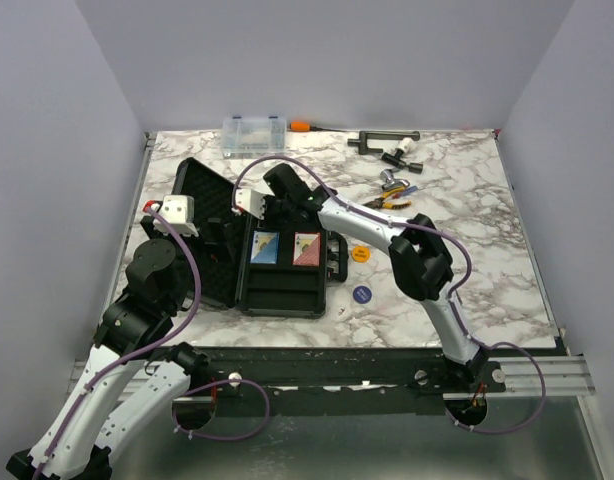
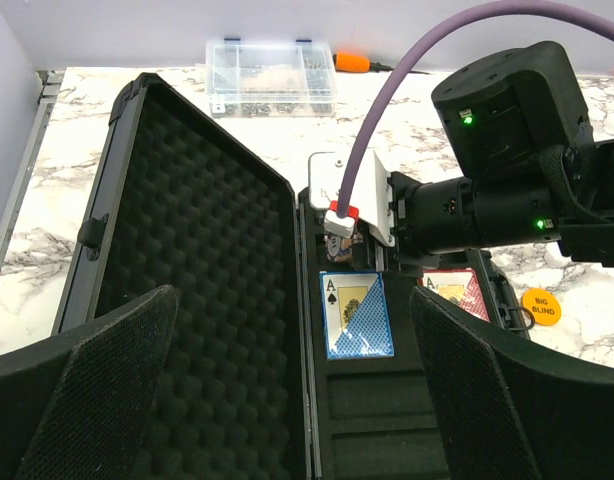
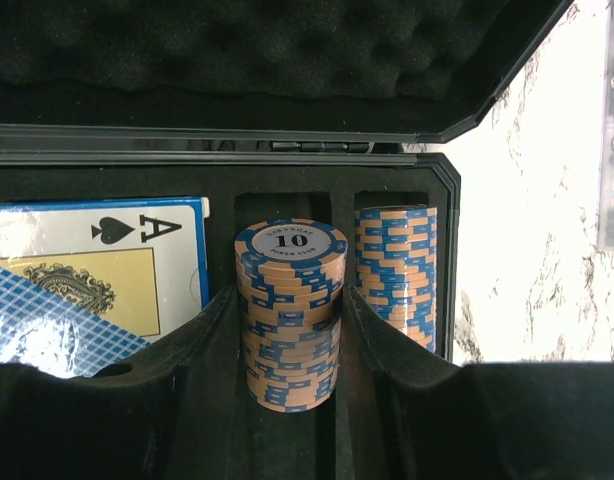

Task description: Pack up texas hold em set

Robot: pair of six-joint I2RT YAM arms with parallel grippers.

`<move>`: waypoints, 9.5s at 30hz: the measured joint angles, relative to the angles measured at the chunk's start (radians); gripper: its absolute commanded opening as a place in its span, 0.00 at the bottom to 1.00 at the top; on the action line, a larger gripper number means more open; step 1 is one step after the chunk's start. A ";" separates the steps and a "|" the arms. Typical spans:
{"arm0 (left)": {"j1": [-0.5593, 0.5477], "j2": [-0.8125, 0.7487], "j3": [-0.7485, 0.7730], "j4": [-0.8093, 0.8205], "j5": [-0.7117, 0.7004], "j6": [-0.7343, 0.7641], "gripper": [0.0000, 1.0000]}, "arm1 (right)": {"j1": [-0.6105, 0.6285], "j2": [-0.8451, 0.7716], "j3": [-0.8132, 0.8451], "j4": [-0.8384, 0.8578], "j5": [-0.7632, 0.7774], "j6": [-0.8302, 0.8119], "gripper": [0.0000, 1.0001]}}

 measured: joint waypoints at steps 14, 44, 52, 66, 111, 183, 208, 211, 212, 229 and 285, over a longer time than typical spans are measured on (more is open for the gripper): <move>0.001 0.000 0.000 0.000 0.000 0.000 0.98 | 0.031 0.015 0.000 0.065 0.058 0.031 0.54; 0.009 0.013 0.000 0.000 -0.015 0.000 0.98 | 0.044 -0.180 -0.243 0.531 0.145 0.510 0.01; 0.009 0.013 0.000 0.000 -0.015 0.000 0.98 | 0.043 -0.156 -0.166 0.526 0.147 0.767 0.01; 0.010 0.012 0.000 0.000 -0.015 0.000 0.98 | 0.044 -0.037 -0.080 0.367 0.175 1.054 0.00; 0.013 0.000 0.000 0.000 -0.015 0.000 0.98 | 0.037 0.040 0.241 0.039 0.227 1.290 0.01; 0.013 0.001 0.000 0.000 -0.015 0.001 0.98 | 0.002 -0.074 0.040 0.045 0.332 1.220 0.01; 0.014 0.003 0.000 0.000 -0.015 0.001 0.98 | -0.013 -0.173 -0.264 0.021 0.436 1.248 0.01; 0.014 0.005 0.000 0.000 -0.015 0.001 0.98 | -0.015 -0.182 -0.264 0.019 0.436 1.241 0.01; 0.014 0.006 0.000 0.000 -0.015 0.001 0.98 | -0.016 -0.187 -0.263 0.018 0.436 1.237 0.01; 0.016 0.013 0.000 0.000 -0.015 0.001 0.98 | -0.025 -0.111 0.067 -0.014 0.431 1.210 0.01; 0.027 0.025 0.000 0.000 -0.014 0.001 0.98 | -0.031 0.175 0.248 -0.166 0.579 1.397 0.01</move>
